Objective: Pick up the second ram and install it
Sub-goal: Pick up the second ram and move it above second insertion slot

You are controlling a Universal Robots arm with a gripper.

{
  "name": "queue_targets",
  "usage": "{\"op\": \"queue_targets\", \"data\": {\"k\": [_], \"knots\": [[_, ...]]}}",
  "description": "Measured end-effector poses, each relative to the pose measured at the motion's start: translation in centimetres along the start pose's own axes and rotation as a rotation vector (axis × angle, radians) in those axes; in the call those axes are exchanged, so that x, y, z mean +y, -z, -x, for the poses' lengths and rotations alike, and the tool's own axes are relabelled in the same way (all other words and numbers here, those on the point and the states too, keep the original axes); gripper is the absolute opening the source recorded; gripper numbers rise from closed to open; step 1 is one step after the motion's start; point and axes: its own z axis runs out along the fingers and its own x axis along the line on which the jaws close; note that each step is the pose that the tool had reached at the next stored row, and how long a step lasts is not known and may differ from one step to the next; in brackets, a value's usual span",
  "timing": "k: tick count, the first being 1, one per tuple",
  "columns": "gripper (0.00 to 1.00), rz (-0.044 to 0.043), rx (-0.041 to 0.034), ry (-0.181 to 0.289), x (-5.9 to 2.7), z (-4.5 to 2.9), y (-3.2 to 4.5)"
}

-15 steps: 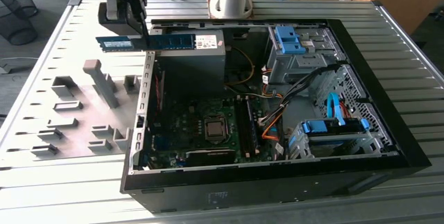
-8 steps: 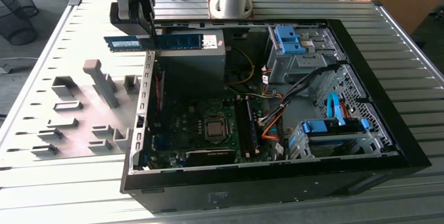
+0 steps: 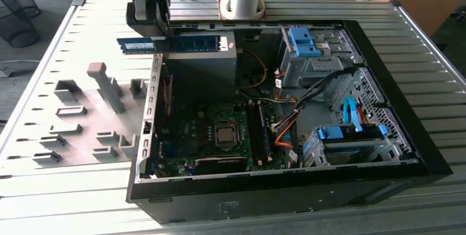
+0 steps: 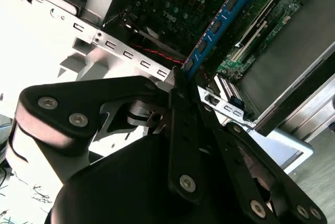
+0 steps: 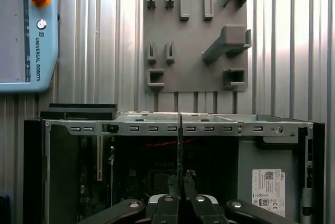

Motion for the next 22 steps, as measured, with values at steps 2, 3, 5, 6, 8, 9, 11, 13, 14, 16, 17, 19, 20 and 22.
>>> {"op": "queue_targets", "data": {"k": [2,3,5,6,8,9,11,13,14,16,17,19,20,22], "knots": [[0.14,0.0000,0.0000,0.000,-0.26,0.00,0.00],[0.14,0.0000,0.0000,0.000,-0.38,0.00,0.00],[0.14,0.0000,0.0000,0.000,-0.61,0.00,0.00],[0.14,0.0000,0.0000,0.000,-0.73,0.00,0.00],[0.14,0.0000,0.0000,0.000,-1.02,0.00,0.01],[0.14,0.0000,0.0000,0.000,-1.13,0.00,0.00],[0.14,0.0000,0.0000,0.000,-1.33,0.01,0.00],[0.14,0.0000,0.0000,0.000,-1.66,0.01,0.00],[0.14,0.0001,0.0001,0.000,-1.82,0.01,0.00],[0.14,0.0000,0.0000,0.000,-2.14,0.01,0.00],[0.14,0.0000,0.0001,0.000,-2.29,0.01,0.00],[0.14,0.0000,-0.0001,0.000,-2.60,0.01,-0.01],[0.14,0.0000,0.0000,0.000,-2.74,0.01,-0.01],[0.14,0.0000,0.0000,0.000,-3.03,0.01,-0.02]]}}
